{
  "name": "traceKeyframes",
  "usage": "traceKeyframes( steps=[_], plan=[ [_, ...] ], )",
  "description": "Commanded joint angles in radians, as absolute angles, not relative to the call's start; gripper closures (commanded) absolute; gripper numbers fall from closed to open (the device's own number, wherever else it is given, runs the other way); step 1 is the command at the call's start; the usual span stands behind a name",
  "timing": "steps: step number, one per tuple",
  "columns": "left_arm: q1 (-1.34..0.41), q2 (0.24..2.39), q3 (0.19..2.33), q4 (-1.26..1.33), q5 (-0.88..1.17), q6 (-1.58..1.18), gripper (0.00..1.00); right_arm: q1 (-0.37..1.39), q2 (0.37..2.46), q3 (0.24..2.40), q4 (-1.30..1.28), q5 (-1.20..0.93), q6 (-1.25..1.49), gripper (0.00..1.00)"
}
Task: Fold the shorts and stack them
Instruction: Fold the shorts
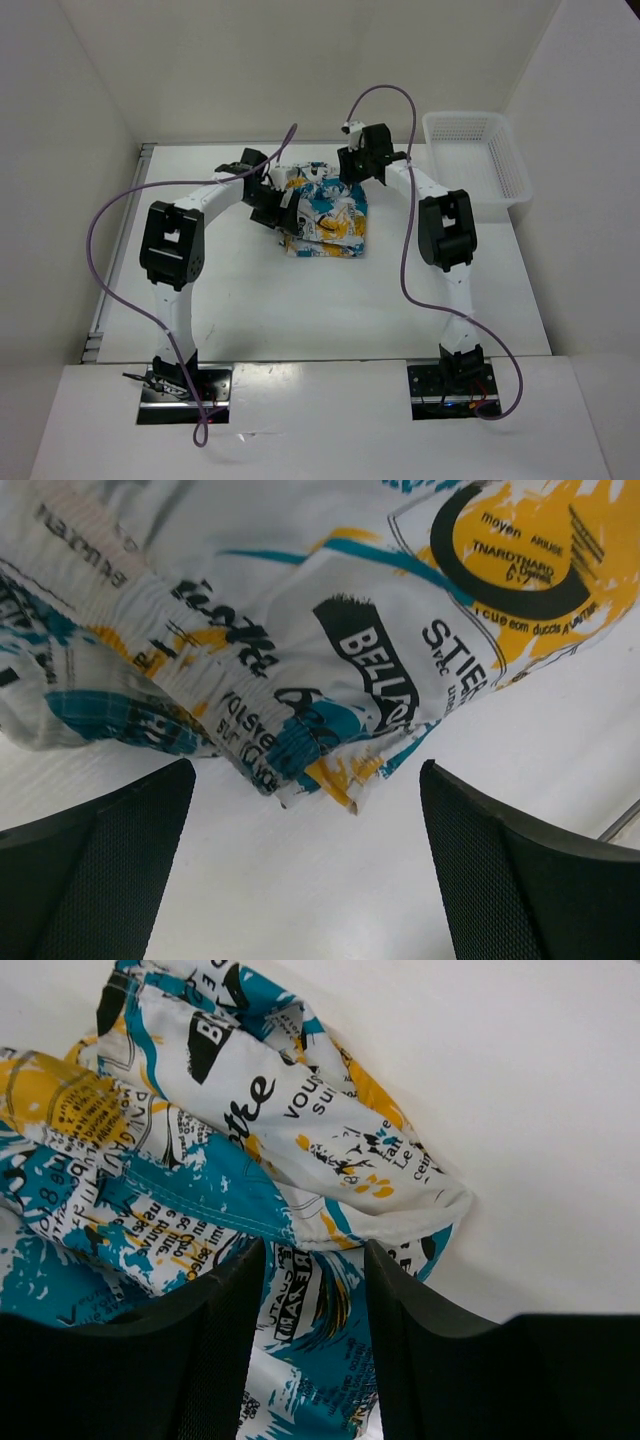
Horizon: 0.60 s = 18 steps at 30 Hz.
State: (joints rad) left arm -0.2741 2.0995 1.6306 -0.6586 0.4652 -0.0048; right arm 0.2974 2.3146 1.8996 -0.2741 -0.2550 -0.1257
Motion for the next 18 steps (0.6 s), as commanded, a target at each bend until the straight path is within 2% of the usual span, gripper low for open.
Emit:
traceKeyframes(
  steps=[1,7,14,15,18],
  plan=[
    [-0.258,2.095,1.655,-0.595,0.541,0.000,0.00,0.285,2.310,1.962,-0.255,-0.278,-0.077,0.50],
    [-0.249,2.105,1.643,-0.586,0.617,0.000,0.00,0.276,2.301,1.934,-0.255,-0.253,-0.097,0.50],
    [-0.249,2.180,1.686,-0.586,0.658,0.000,0.02,0.276,2.312,1.974,-0.206,-0.104,-0.097,0.49],
    [-0.249,2.195,1.686,-0.597,0.658,0.000,0.04,0.276,2.322,1.974,-0.206,-0.095,-0.097,0.47],
    [-0.249,2.221,1.707,-0.615,0.658,0.000,0.26,0.276,2.332,1.947,-0.206,-0.115,-0.097,0.42]
  ],
)
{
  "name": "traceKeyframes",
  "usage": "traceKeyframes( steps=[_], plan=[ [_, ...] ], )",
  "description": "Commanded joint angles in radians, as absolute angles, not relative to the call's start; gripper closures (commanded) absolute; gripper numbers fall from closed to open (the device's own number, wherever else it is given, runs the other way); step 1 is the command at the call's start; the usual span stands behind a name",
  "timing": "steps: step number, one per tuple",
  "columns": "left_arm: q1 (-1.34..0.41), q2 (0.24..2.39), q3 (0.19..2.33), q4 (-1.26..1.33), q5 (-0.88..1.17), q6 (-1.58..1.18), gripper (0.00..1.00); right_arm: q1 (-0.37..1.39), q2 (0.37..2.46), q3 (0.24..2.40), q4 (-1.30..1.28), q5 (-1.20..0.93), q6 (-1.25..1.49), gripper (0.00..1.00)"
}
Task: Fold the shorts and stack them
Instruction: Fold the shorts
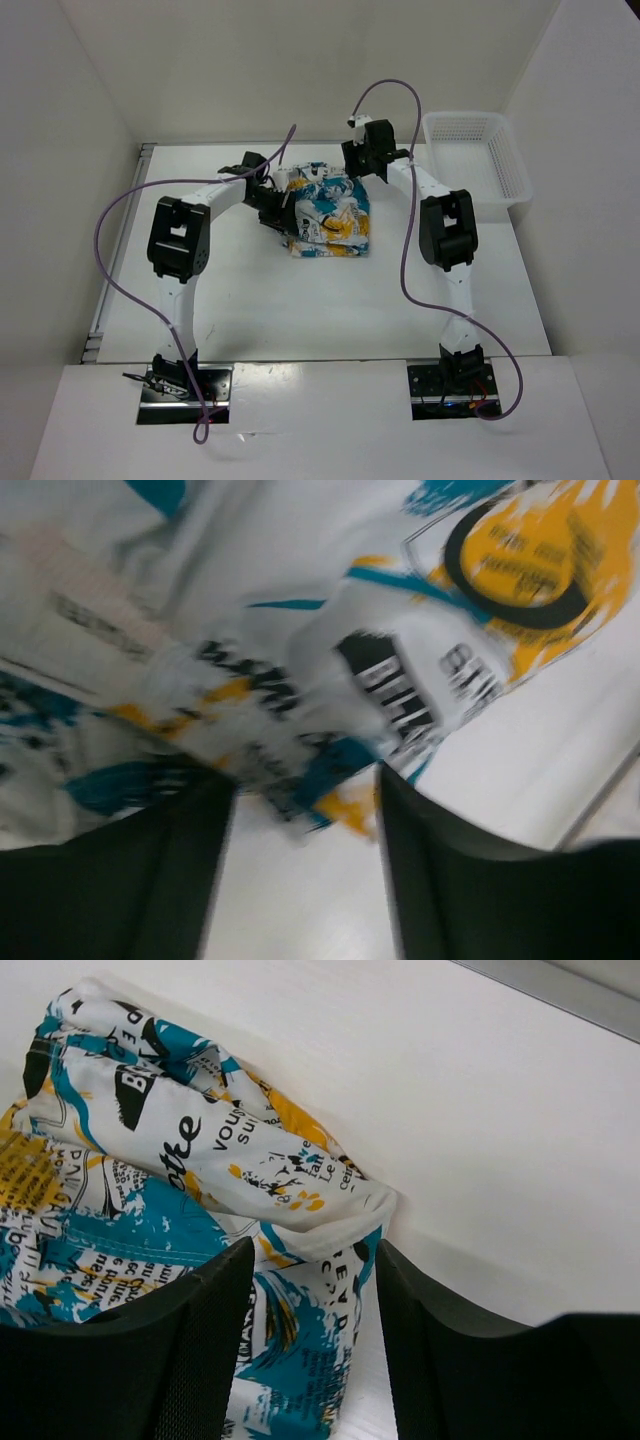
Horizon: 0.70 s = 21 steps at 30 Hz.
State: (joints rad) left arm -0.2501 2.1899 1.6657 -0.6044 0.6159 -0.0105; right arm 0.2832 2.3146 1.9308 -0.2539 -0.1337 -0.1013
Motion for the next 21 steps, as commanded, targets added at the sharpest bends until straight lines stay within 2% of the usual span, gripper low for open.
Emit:
traceKeyframes(
  steps=[1,3,7,12,13,14,16,17,19,21],
  plan=[
    [-0.249,2.221,1.707,-0.615,0.658,0.000,0.41,0.276,2.332,1.938,-0.216,-0.124,-0.097,0.42],
    [-0.249,2.221,1.698,-0.615,0.649,0.000,0.52,0.276,2.341,1.927,-0.225,-0.155,-0.097,0.41],
    [-0.249,2.221,1.671,-0.615,0.649,0.000,0.53,0.276,2.371,1.918,-0.249,-0.228,-0.088,0.41],
    [-0.249,2.221,1.671,-0.615,0.649,0.000,0.73,0.276,2.390,1.907,-0.249,-0.218,-0.075,0.52],
    [-0.249,2.221,1.671,-0.615,0.658,0.000,0.76,0.276,2.390,1.898,-0.249,-0.218,-0.066,0.55],
    [-0.249,2.221,1.671,-0.626,0.658,0.000,0.83,0.276,2.390,1.898,-0.249,-0.195,-0.066,0.66],
    [-0.249,2.211,1.661,-0.638,0.667,0.000,0.89,0.276,2.402,1.898,-0.223,-0.166,-0.019,0.78],
    [-0.249,2.210,1.661,-0.649,0.667,0.000,1.00,0.276,2.402,1.898,-0.222,-0.122,0.001,0.89],
    [-0.249,2.191,1.651,-0.673,0.667,0.000,1.00,0.276,2.411,1.931,-0.198,-0.059,0.078,0.99],
    [-0.268,2.163,1.628,-0.698,0.635,0.000,1.00,0.267,2.421,1.991,-0.187,0.010,0.133,1.00]
  ],
)
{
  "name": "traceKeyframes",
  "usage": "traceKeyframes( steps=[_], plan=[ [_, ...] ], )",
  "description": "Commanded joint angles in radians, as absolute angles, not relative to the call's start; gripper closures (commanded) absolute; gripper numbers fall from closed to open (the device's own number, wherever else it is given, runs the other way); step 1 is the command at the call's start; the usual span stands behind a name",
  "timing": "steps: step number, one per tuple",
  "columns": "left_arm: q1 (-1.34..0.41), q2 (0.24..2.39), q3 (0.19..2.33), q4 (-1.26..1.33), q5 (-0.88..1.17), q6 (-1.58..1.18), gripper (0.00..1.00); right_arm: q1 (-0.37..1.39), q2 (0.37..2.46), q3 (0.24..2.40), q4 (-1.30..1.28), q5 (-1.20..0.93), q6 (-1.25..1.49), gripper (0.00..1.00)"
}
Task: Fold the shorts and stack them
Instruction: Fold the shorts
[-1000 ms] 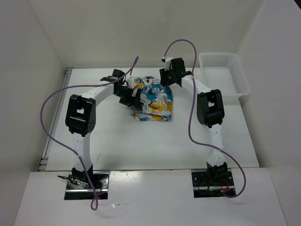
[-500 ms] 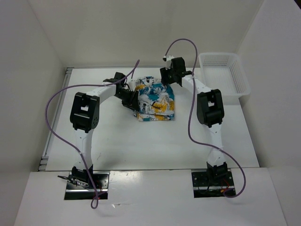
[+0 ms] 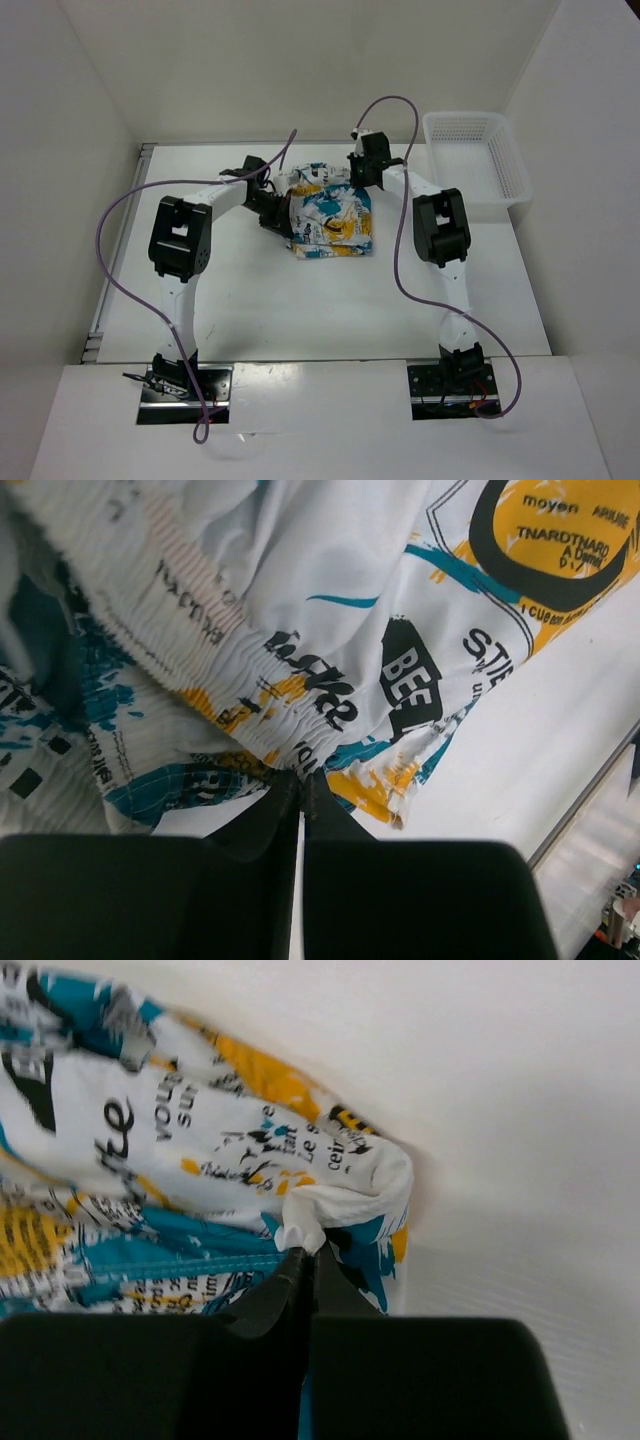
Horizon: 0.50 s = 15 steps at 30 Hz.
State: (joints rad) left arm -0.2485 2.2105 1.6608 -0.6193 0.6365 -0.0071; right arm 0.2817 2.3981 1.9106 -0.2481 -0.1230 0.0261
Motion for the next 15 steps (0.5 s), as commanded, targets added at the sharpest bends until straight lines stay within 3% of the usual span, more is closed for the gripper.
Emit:
traceKeyframes(
  steps=[1,11,12,13,15],
  plan=[
    [-0.268,2.163,1.617,-0.730,0.626,0.000,1.00,0.267,2.430,2.012,-0.187,0.029,0.190,1.00],
    [-0.313,2.184,1.575,-0.827,0.555,0.000,0.97,0.276,2.473,2.125,-0.212,0.132,0.296,1.00],
    [-0.313,2.184,1.575,-0.827,0.555,0.000,0.88,0.276,2.473,2.125,-0.212,0.114,0.279,0.97],
    [-0.313,2.184,1.586,-0.827,0.555,0.000,0.64,0.276,2.473,2.111,-0.212,0.083,0.267,0.79],
    [-0.313,2.184,1.617,-0.836,0.555,0.000,0.37,0.276,2.448,2.099,-0.202,0.040,0.220,0.53]
  ],
)
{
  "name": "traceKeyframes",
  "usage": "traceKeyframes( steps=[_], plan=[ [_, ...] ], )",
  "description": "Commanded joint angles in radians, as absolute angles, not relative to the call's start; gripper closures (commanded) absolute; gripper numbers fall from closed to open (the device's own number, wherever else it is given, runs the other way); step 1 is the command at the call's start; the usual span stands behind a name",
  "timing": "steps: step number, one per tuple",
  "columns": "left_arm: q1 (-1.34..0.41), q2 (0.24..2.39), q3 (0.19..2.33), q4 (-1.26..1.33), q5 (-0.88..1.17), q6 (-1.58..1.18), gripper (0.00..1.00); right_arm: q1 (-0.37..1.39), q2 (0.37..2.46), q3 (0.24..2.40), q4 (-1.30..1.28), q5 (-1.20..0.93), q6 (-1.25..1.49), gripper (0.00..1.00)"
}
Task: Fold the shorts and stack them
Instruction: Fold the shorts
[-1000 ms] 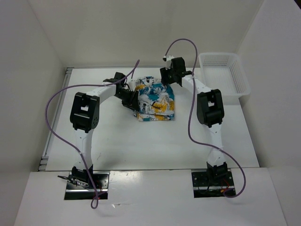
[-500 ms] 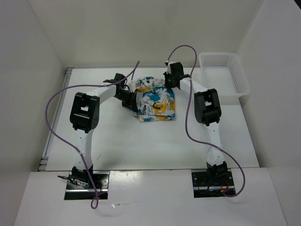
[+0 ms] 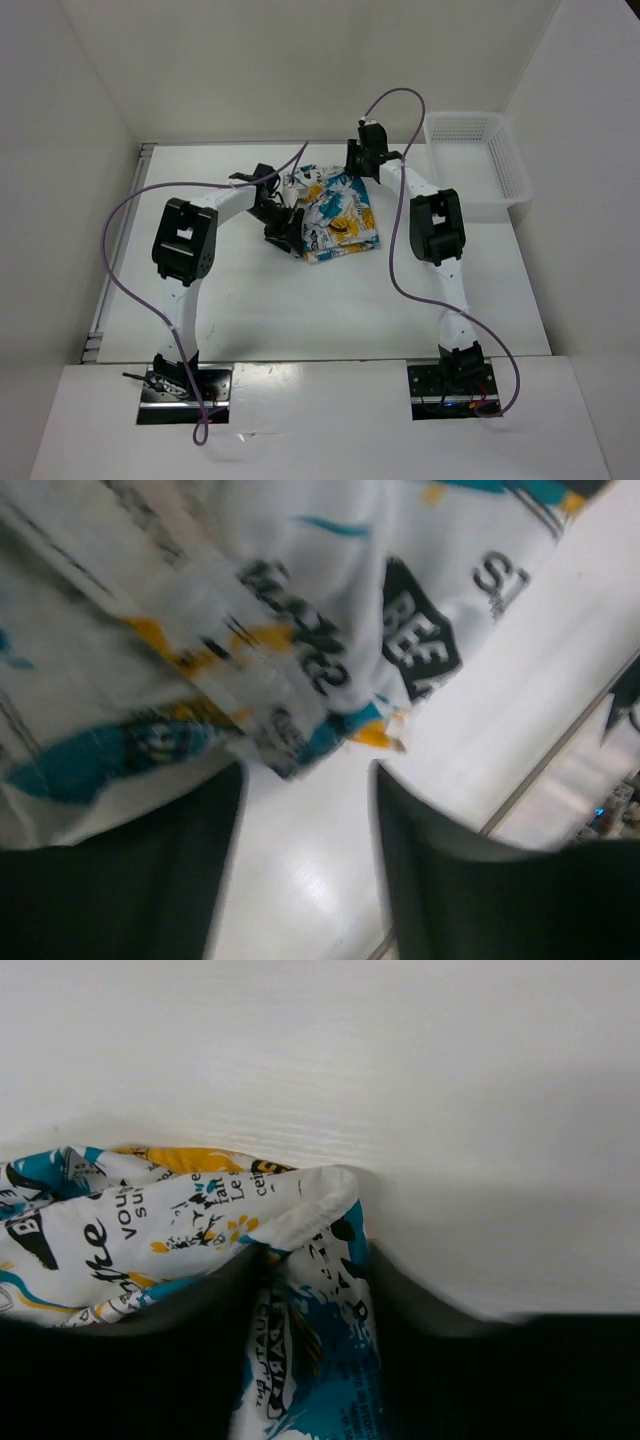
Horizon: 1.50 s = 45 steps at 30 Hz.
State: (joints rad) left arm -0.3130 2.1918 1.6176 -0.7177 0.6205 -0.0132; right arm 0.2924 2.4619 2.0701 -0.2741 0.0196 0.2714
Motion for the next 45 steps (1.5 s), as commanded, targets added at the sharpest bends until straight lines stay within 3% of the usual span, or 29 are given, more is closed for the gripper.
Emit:
traceKeyframes(
  steps=[1,4,6,11,20,31,37,38,39,40,43,45],
  plan=[
    [-0.313,2.184,1.627,-0.836,0.555,0.000,0.27,0.276,2.438,2.098,-0.202,0.013,0.210,0.34],
    [-0.299,2.145,1.666,-0.836,0.577,0.000,0.09,0.276,2.381,2.074,-0.202,-0.021,0.164,0.24],
    [-0.262,2.094,1.695,-0.845,0.603,0.000,0.00,0.276,2.336,2.045,-0.212,-0.044,0.123,0.24],
    [-0.223,2.008,1.781,-0.738,0.612,0.000,0.00,0.276,2.125,1.837,-0.250,-0.106,0.052,0.24],
    [-0.213,2.278,1.985,-0.620,0.537,0.000,0.00,0.267,1.826,1.350,-0.321,-0.192,-0.043,0.31],
    [-0.222,2.385,2.051,-0.578,0.505,0.000,0.00,0.267,1.756,1.106,-0.267,-0.279,-0.009,0.31],
    [-0.233,2.405,2.074,-0.557,0.583,0.000,0.08,0.267,1.756,1.052,-0.247,-0.308,0.021,0.33],
    [-0.233,2.405,2.083,-0.557,0.594,0.000,0.12,0.267,1.746,1.039,-0.236,-0.319,0.032,0.34],
    [-0.233,2.419,2.083,-0.566,0.594,0.000,0.29,0.267,1.746,1.028,-0.227,-0.319,0.032,0.34],
    [-0.233,2.428,2.083,-0.566,0.594,0.000,0.35,0.267,1.746,1.028,-0.227,-0.319,0.032,0.34],
    [-0.233,2.437,2.083,-0.575,0.594,0.000,0.40,0.267,1.746,1.028,-0.227,-0.319,0.032,0.35],
    [-0.233,2.448,2.092,-0.575,0.594,0.000,0.51,0.267,1.746,1.028,-0.206,-0.319,0.032,0.39]
  ],
)
